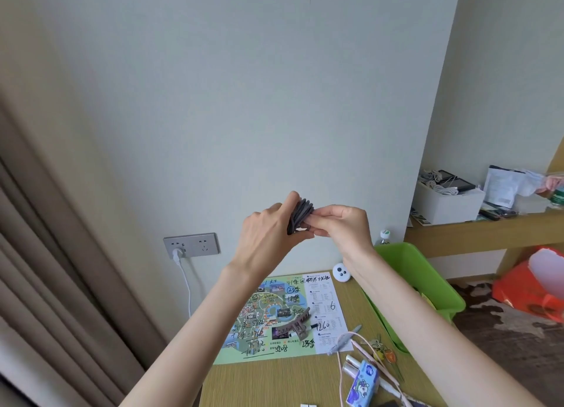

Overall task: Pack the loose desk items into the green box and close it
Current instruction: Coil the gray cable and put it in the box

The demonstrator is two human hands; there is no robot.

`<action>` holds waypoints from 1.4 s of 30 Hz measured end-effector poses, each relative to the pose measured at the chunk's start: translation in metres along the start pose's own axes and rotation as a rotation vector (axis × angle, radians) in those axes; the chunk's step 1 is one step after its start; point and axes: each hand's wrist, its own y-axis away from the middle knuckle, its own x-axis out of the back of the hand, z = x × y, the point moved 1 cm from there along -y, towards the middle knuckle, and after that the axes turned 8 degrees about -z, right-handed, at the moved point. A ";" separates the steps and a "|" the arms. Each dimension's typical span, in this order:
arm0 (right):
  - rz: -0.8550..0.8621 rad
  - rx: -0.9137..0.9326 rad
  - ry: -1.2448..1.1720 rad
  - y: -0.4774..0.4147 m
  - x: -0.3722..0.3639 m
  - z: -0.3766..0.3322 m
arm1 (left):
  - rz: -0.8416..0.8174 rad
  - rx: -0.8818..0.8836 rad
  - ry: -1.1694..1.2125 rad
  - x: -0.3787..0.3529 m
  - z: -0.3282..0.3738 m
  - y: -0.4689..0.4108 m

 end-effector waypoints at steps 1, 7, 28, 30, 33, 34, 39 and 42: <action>0.002 -0.013 -0.025 0.001 0.000 0.001 | -0.003 -0.011 -0.024 -0.002 0.001 0.000; -0.009 -0.023 0.039 0.009 0.007 0.011 | -0.070 -0.050 -0.069 -0.011 0.000 0.003; 0.169 -0.143 0.112 0.057 0.135 0.079 | -0.425 -0.055 0.543 -0.118 0.096 0.018; 0.149 -0.120 0.192 0.056 0.155 0.080 | -0.527 -0.015 0.692 -0.127 0.106 0.016; 0.114 -0.108 0.257 0.052 0.187 0.085 | -0.663 0.063 0.905 -0.138 0.120 0.017; 0.071 -0.122 0.265 0.051 0.196 0.087 | -0.691 0.091 0.994 -0.142 0.125 0.018; -0.305 -0.235 0.208 0.049 0.227 0.102 | -0.714 0.177 1.250 -0.165 0.152 0.016; -0.424 -0.236 0.176 0.048 0.246 0.109 | -0.719 0.216 1.337 -0.174 0.165 0.009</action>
